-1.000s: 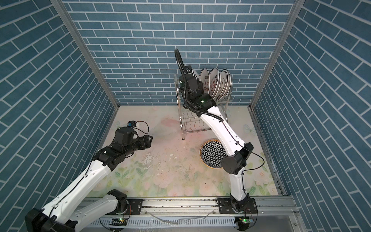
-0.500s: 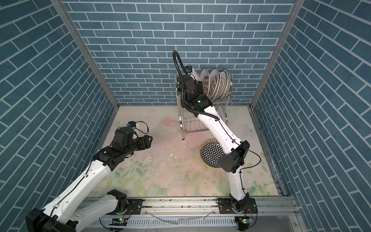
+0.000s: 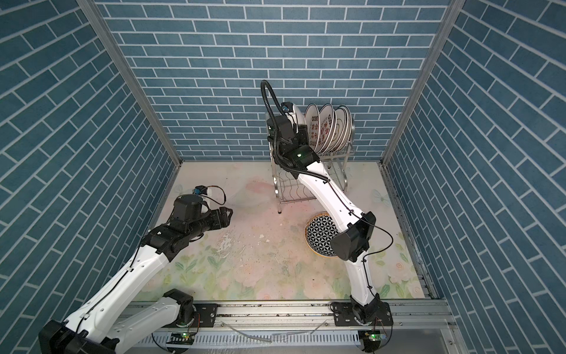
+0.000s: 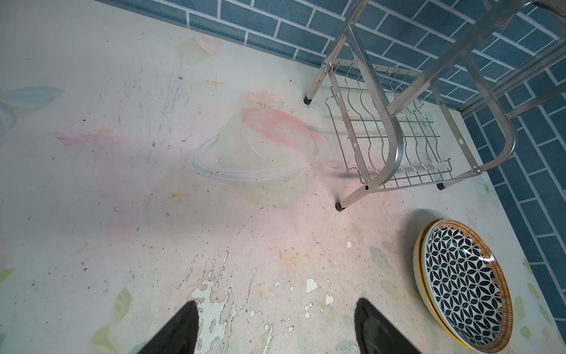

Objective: Unload the plates from the dish rack
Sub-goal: Pick up the plate from the dish rack.

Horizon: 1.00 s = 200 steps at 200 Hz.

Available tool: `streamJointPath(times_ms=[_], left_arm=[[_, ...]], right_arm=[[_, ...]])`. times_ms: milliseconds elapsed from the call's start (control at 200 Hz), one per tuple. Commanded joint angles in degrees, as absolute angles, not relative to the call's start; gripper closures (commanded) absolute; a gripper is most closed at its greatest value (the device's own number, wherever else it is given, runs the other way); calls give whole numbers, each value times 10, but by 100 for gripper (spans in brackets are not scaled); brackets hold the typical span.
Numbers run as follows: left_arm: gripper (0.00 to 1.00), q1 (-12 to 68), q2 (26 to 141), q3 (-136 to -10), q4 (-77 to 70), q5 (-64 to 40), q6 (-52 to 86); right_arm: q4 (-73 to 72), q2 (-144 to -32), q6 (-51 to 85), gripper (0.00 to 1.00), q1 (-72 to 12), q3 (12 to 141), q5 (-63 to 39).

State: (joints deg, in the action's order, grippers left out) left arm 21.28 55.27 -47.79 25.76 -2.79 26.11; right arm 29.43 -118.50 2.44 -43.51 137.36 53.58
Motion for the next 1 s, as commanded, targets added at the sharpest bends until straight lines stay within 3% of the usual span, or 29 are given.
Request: streamJointPath(times_ms=[0,775,995], left_arm=[[19,207,546,-467,250,-34,258],[19,197,533,-459,253,-46,258],[19,194,533,-456,251,-52,259]], right_arm=[[279,-1197,7,53,-437,1385,555],[228,-1159,17,62,-434,1282,571],[216,-1148,21,70,-432,1259,573]])
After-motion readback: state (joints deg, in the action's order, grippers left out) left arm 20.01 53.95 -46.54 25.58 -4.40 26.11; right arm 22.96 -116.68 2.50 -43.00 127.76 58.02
